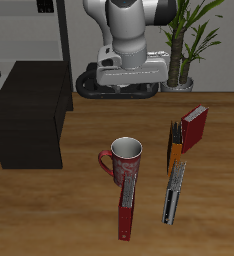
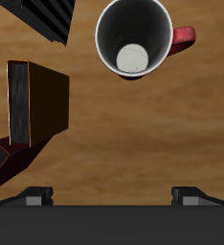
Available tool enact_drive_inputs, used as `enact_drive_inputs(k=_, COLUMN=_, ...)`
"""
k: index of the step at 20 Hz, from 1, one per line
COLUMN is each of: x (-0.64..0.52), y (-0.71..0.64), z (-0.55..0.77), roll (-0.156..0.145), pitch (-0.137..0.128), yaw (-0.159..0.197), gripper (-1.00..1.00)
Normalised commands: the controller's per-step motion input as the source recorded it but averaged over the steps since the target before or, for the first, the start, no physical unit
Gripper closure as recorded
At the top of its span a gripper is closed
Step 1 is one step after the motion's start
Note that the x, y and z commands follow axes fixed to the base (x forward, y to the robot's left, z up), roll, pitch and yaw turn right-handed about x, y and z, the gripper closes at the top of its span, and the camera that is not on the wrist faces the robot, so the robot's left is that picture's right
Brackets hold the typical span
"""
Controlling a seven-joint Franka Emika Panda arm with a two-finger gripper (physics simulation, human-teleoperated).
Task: Place the orange book flat on top of the shelf
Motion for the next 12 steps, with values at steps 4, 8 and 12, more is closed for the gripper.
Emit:
enact_drive_inputs(k=4, x=0.02, y=0.38, z=-0.02, roll=0.017, pitch=-0.017, yaw=0.016, gripper=-1.0)
enact_drive_inputs(k=8, x=0.07, y=0.55, z=-0.01, roll=0.014, pitch=-0.037, yaw=-0.009, gripper=-1.0)
enact_drive_inputs(k=12, x=0.1, y=0.34, z=-0.04, roll=0.001, pitch=0.006, yaw=0.008, gripper=-1.0)
